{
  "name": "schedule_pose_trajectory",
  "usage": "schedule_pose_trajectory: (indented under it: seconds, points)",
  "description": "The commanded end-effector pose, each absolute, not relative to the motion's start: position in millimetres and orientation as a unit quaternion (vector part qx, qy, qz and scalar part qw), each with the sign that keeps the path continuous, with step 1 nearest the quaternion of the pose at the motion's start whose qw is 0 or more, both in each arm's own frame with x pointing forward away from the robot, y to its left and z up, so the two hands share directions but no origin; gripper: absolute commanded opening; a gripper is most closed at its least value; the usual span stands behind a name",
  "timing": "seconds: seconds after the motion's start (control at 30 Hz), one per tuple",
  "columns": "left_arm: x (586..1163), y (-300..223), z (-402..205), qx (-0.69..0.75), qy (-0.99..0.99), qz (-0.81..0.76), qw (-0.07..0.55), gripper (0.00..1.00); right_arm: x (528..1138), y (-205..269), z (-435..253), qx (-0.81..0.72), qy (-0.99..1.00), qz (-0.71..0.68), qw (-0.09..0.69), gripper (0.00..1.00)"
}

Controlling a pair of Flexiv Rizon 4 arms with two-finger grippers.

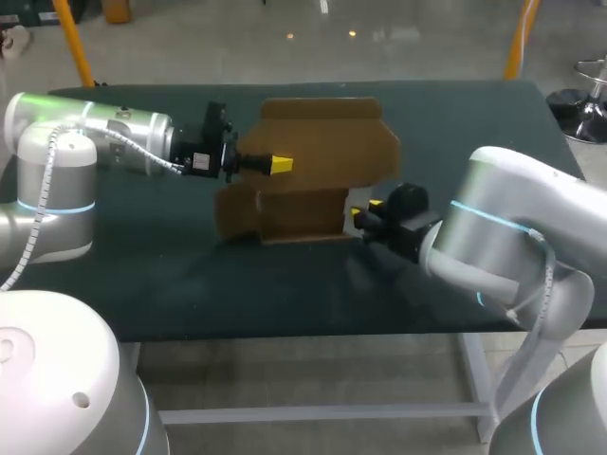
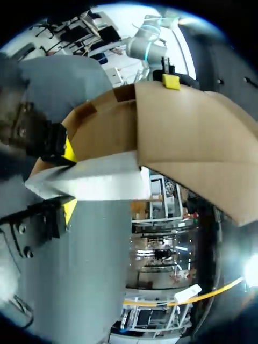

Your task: Assemble the packaging by folding the flat box into shape, placing the metal phone stand inside, and closing the box properly

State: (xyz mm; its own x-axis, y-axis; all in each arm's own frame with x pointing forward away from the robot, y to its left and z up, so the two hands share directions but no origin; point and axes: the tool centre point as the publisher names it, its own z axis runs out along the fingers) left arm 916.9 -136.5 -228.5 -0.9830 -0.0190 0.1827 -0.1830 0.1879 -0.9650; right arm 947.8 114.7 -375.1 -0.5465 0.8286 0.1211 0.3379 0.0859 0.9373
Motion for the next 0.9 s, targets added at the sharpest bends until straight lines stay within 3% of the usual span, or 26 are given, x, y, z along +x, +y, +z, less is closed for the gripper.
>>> schedule_pose_trajectory:
  seconds: [0.03, 0.27, 0.53, 0.67, 0.83, 0.87, 0.9]
  points:
    - [916.1, -137.9, -232.1, 0.065, -0.768, 0.634, 0.066, 0.0, 952.7, 120.7, -379.3, 0.513, 0.636, 0.451, 0.359, 0.39]
    - [916.1, -137.9, -232.1, 0.065, -0.768, 0.634, 0.066, 0.0, 954.3, 120.1, -377.5, 0.529, 0.619, 0.444, 0.373, 0.18]
    - [916.1, -137.9, -232.1, 0.065, -0.768, 0.634, 0.066, 0.0, 954.7, 122.3, -375.8, 0.542, 0.613, 0.425, 0.388, 0.14]
    - [916.1, -137.9, -232.1, 0.065, -0.768, 0.634, 0.066, 0.0, 956.5, 122.8, -373.4, 0.547, 0.611, 0.418, 0.39, 0.0]
    - [916.1, -137.9, -232.1, 0.065, -0.768, 0.634, 0.066, 0.0, 958.3, 122.2, -370.7, 0.549, 0.611, 0.415, 0.391, 0.0]
    - [916.1, -137.9, -232.1, 0.065, -0.768, 0.634, 0.066, 0.02, 958.7, 121.7, -370.5, 0.549, 0.611, 0.415, 0.391, 0.0]
    - [916.1, -137.9, -232.1, 0.065, -0.768, 0.634, 0.066, 0.25, 959.1, 121.2, -370.3, 0.55, 0.611, 0.415, 0.39, 0.0]
